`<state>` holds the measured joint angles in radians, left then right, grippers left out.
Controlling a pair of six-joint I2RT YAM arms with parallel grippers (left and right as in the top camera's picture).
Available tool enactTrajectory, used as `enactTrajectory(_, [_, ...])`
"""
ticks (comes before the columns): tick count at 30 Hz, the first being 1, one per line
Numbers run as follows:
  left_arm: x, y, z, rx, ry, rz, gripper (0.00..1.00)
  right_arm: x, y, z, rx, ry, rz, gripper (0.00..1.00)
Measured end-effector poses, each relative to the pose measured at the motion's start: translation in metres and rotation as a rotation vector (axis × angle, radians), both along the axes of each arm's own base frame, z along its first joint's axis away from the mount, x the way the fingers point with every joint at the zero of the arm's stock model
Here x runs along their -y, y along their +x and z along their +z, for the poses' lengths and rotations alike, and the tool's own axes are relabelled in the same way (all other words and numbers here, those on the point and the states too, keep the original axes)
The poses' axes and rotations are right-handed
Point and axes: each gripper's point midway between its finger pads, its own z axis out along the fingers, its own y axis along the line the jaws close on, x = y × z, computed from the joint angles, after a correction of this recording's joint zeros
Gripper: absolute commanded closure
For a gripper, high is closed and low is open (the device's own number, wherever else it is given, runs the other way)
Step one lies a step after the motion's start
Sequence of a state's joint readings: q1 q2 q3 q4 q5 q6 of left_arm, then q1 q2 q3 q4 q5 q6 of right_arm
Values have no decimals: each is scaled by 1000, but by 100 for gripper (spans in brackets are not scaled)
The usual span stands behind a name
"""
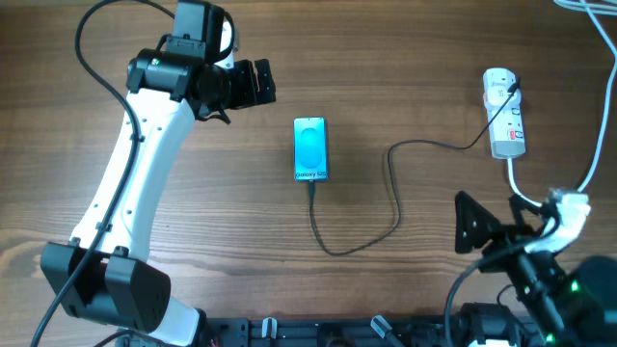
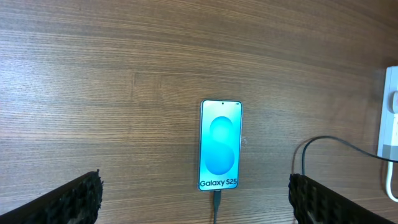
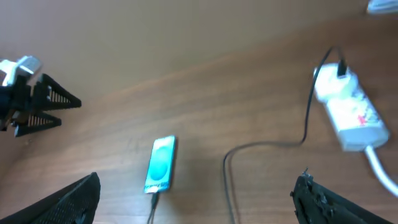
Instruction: Plug charger to phone and switch on socket
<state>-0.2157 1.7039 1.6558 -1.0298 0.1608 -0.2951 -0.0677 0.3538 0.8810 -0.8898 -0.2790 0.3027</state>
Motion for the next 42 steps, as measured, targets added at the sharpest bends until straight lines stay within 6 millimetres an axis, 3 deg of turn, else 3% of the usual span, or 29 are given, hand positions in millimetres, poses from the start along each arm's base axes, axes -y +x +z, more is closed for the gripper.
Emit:
enactTrajectory(4, [0, 0, 0, 0, 0, 0, 0, 2, -1, 4, 39, -48, 5, 0])
enactTrajectory(8, [0, 0, 0, 0, 0, 0, 0, 4, 12, 0, 120, -79, 4, 0])
enactTrajectory(12, [0, 0, 0, 0, 0, 0, 0, 1, 25, -19, 216, -109, 30, 0])
enactTrajectory(18, [0, 0, 0, 0, 0, 0, 0, -4, 29, -49, 326, -136, 62, 0])
enactTrajectory(31, [0, 0, 0, 0, 0, 0, 0, -4, 51, -67, 495, -216, 70, 0])
enactTrajectory(42, [0, 0, 0, 0, 0, 0, 0, -2, 61, -113, 427, -220, 70, 0])
